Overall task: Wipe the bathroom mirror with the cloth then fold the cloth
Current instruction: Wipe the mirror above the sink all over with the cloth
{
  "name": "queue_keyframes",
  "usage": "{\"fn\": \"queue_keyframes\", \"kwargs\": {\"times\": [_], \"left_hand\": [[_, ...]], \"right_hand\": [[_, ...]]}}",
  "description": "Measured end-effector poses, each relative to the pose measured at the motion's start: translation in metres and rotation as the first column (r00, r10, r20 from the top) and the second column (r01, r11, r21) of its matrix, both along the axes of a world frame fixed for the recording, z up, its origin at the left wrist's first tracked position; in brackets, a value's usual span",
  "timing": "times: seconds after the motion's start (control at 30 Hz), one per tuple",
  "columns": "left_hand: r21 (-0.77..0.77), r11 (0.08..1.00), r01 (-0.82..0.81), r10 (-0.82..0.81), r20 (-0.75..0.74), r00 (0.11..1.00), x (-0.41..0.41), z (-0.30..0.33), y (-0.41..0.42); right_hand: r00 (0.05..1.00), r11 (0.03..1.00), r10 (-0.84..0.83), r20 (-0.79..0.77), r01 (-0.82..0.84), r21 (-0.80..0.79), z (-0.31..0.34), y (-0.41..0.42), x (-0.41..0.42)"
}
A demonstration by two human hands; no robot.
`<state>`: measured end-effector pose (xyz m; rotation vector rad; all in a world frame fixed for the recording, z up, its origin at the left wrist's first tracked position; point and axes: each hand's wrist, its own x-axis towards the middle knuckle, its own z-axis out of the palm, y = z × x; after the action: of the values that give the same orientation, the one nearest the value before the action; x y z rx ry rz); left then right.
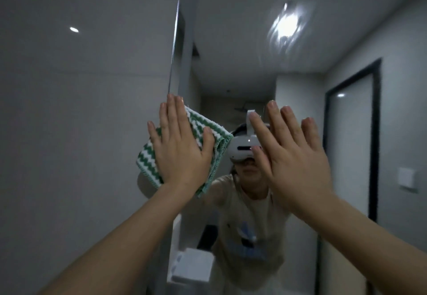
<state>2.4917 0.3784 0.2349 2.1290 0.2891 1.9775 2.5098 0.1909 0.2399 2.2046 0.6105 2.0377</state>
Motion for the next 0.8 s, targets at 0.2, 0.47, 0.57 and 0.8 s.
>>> {"fn": "queue_keyframes", "kwargs": {"times": [0.2, 0.47, 0.57, 0.8], "left_hand": [[0.068, 0.997, -0.020, 0.018, 0.022, 1.000, 0.002, 0.110, 0.000], [0.115, 0.993, -0.031, 0.027, 0.039, 0.999, 0.003, 0.223, 0.008], [0.128, 0.991, -0.027, 0.023, 0.034, 0.999, 0.004, 0.256, 0.011], [0.119, 0.993, -0.023, 0.019, 0.034, 0.999, 0.002, 0.311, 0.017]], "right_hand": [[0.999, 1.000, -0.027, 0.035, 0.028, -0.009, 0.092, -0.004, 0.004], [0.999, 0.998, -0.034, 0.036, 0.036, -0.054, 0.175, 0.005, 0.002], [0.999, 0.997, -0.035, 0.009, 0.036, -0.074, 0.199, 0.006, -0.001], [1.000, 0.991, -0.010, 0.001, 0.010, -0.136, 0.251, 0.013, -0.009]]}}
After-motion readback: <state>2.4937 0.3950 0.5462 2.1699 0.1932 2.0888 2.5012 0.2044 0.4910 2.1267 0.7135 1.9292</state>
